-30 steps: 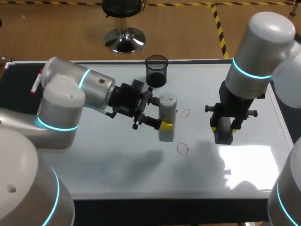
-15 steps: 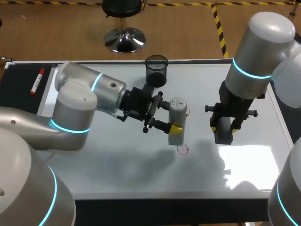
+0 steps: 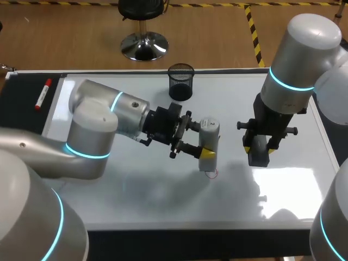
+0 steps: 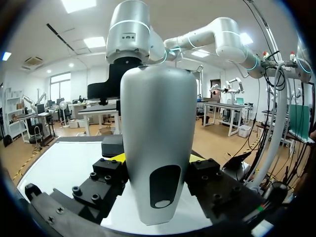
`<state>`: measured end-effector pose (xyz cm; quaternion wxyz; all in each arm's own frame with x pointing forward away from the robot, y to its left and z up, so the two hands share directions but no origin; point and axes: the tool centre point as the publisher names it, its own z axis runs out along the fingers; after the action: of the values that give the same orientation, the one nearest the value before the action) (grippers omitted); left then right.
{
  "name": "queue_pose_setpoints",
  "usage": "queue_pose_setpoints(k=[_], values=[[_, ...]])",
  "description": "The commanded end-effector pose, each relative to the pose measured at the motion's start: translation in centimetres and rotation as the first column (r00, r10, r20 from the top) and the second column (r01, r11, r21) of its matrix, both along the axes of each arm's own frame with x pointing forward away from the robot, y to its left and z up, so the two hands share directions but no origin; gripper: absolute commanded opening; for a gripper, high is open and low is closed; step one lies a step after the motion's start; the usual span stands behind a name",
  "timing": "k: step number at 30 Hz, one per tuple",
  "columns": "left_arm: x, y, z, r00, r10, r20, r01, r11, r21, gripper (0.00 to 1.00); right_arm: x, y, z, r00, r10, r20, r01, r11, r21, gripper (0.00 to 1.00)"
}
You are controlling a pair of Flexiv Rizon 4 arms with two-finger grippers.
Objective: Pick up the inspection probe, press it on each red-marked spot on the whiteboard one by one, put down the probe, pick up the eraser, and wipe off all the red marks.
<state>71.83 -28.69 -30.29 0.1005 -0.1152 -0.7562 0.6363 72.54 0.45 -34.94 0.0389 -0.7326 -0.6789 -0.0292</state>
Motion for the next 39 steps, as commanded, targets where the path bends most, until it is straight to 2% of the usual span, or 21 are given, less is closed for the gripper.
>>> queue_pose_setpoints(k=[1,29,39], values=[[-0.1,-0.2,-0.8,1.000,0.011,-0.003,-0.011,1.000,-0.023,0.00,0.0,-0.1,0.0,1.000,0.001,0.001,-0.001,1.000,0.002,0.00],[0.1,-1.0,-3.6,0.999,0.001,-0.039,-0.002,1.000,-0.021,0.00,0.0,-0.1,0.0,1.000,0.001,0.001,-0.001,1.000,0.002,0.00],[0.4,-1.4,-4.0,0.999,-0.008,-0.047,0.008,1.000,-0.011,0.00,0.0,-0.1,0.0,1.000,0.001,0.001,-0.001,1.000,0.002,0.00]])
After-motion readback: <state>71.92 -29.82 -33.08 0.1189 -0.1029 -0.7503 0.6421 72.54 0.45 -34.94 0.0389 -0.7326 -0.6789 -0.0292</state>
